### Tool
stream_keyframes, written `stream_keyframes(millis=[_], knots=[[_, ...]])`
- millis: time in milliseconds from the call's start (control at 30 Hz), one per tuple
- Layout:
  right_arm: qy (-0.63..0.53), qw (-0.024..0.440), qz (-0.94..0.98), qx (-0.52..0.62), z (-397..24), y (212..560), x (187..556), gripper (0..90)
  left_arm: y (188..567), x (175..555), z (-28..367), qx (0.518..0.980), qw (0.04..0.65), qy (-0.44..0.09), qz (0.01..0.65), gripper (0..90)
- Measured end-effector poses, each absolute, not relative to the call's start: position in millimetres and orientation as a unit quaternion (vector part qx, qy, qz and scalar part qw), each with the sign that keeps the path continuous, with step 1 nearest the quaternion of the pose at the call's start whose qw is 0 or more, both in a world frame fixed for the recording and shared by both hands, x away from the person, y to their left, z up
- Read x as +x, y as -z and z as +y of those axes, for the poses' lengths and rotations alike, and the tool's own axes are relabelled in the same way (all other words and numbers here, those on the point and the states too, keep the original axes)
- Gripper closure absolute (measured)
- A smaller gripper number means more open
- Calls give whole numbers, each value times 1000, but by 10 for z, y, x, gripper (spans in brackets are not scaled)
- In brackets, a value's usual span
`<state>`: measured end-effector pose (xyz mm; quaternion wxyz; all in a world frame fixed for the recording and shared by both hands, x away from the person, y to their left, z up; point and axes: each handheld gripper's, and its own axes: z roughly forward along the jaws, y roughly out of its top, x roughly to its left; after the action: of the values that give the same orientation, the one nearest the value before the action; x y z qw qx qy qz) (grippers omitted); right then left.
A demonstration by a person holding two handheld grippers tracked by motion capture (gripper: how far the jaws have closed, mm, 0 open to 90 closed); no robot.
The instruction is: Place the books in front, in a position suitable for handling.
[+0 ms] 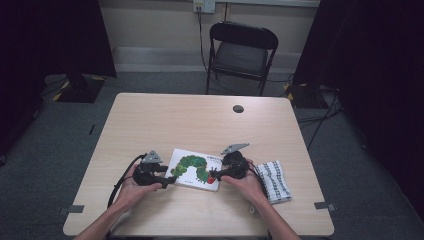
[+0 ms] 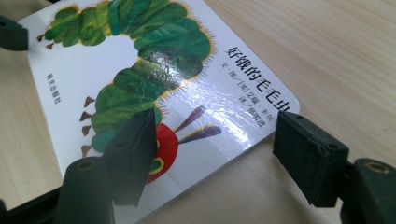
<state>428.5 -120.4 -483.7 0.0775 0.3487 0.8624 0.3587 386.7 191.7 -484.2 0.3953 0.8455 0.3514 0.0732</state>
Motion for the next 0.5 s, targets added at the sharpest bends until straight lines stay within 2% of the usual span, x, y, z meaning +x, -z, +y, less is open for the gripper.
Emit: stream_keyframes(millis=[167,267,400,433,500], knots=[[-356,90,862,348,-1231,4826,4324,312,4832,3805,1888,855,391,-66,334,432],[-350,109,861,353,-1265,4808,4328,348,4837,3752,1835,856,394,-66,329,448],[-349,115,861,351,-1265,4800,4311,361,4837,3733,1819,855,395,-63,329,444],[-350,116,861,351,-1279,4799,4311,370,4834,3734,1827,856,396,-58,326,473],[-352,114,860,351,-1288,4799,4307,373,4836,3731,1830,857,399,-52,323,475]])
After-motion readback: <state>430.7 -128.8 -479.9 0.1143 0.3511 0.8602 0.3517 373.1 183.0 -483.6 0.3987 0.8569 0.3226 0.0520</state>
